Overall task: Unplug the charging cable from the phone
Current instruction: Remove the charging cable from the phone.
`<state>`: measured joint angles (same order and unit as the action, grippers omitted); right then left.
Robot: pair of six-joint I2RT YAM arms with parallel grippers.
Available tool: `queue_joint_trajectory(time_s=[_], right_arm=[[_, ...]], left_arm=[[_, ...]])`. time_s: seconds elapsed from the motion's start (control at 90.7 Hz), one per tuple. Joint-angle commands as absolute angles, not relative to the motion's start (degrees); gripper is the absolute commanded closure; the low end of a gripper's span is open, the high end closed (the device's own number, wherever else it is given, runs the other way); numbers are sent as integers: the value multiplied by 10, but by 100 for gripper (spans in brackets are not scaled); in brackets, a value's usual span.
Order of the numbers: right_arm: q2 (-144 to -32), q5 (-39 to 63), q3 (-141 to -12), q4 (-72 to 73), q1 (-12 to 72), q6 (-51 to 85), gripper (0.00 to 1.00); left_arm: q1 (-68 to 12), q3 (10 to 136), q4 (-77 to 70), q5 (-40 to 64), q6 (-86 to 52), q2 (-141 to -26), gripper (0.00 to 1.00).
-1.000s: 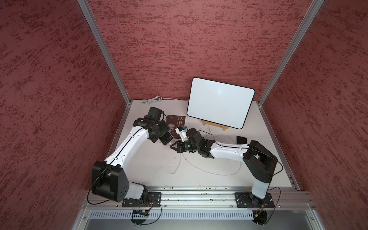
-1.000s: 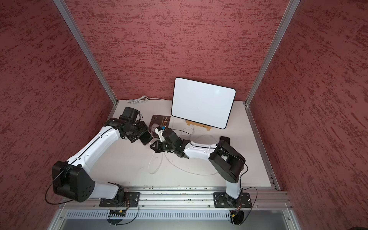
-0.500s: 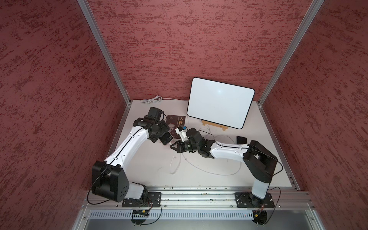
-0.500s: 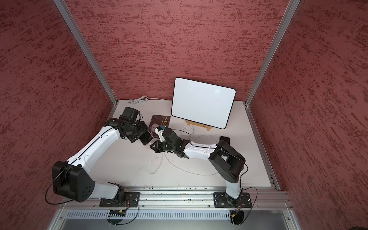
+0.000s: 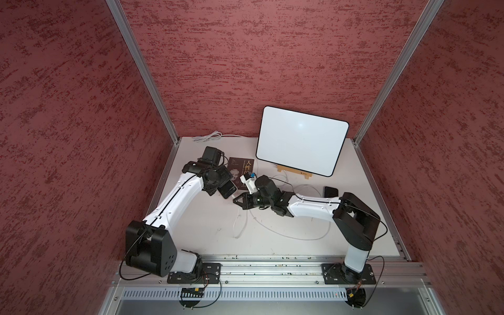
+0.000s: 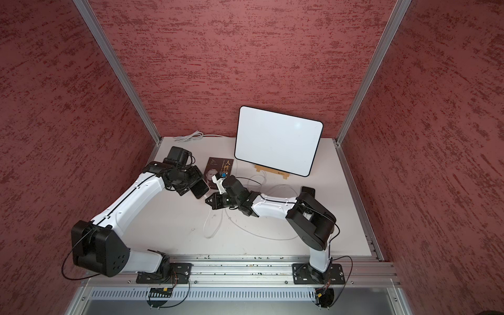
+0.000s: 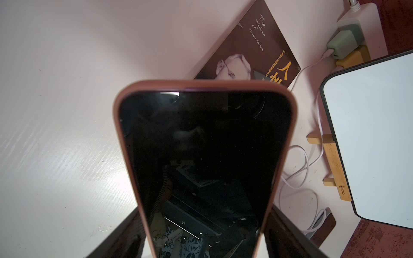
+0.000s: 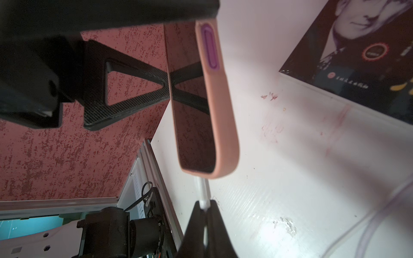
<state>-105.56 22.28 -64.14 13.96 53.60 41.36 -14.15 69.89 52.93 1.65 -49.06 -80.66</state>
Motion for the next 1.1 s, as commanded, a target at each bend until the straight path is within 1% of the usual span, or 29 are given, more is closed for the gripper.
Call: queue_joint_trajectory(time_s=[0.0,1.091], right_arm=[[-1042,216,-643,137,540,402,100],[-1047,219,-630,152,541,408,100]], left_arm=[[-135,720,517,12,-486,-792,39],[-123,721,512,22,-486,-792,39]])
